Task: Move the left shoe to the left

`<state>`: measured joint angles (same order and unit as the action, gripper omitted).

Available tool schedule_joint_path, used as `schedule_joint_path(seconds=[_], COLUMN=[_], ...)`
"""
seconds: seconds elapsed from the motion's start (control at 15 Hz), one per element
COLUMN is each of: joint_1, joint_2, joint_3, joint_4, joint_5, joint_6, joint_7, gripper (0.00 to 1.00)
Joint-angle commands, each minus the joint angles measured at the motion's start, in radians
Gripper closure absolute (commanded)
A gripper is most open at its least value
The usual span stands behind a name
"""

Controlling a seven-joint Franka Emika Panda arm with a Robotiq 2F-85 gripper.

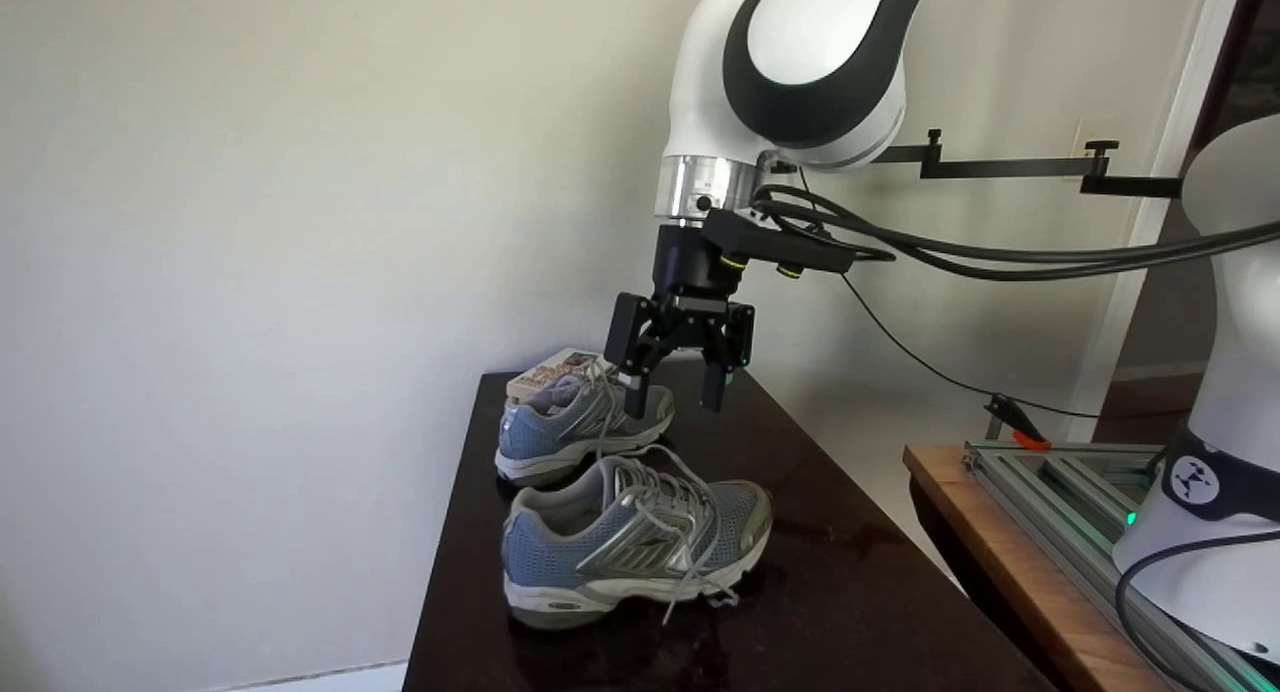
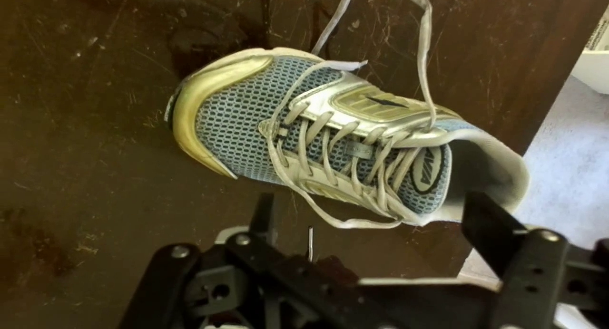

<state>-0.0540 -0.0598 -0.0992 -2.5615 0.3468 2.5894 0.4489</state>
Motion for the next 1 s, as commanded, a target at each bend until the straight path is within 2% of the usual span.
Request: schedule_joint_path(seconds=[0.0, 0.07, 0.13, 0.2, 0.33, 0.4, 0.47, 0.6, 0.67, 0.87, 0.93], joint_1=[-0.009, -0.011, -0.011, -0.013, -0.014, -0.013, -0.011, -0.005, 0.000, 0.011, 0.013], joint_2=[0.004, 0.005, 0.002, 0.003, -0.001, -0.003, -0.002, 0.007, 0.014, 0.037, 0.048], joint_3=[0.009, 0.009, 0.007, 0.005, 0.004, 0.004, 0.006, 0.011, 0.016, 0.033, 0.040], joint_4=[-0.008, -0.013, -0.015, -0.015, -0.020, -0.022, -0.022, -0.017, -0.016, -0.011, -0.009], joint_5=[0.035, 0.035, 0.047, 0.051, 0.078, 0.098, 0.113, 0.145, 0.156, 0.166, 0.153], joint_6=[-0.016, 0.001, -0.001, 0.000, 0.020, 0.030, 0.041, 0.044, 0.049, 0.065, 0.078], joint_7=[0.003, 0.009, -0.001, -0.004, -0.024, -0.036, -0.045, -0.064, -0.069, -0.061, -0.047], gripper=[0.00, 0.00, 0.04, 0.28, 0.32, 0.40, 0.39, 0.54, 0.47, 0.47, 0.40])
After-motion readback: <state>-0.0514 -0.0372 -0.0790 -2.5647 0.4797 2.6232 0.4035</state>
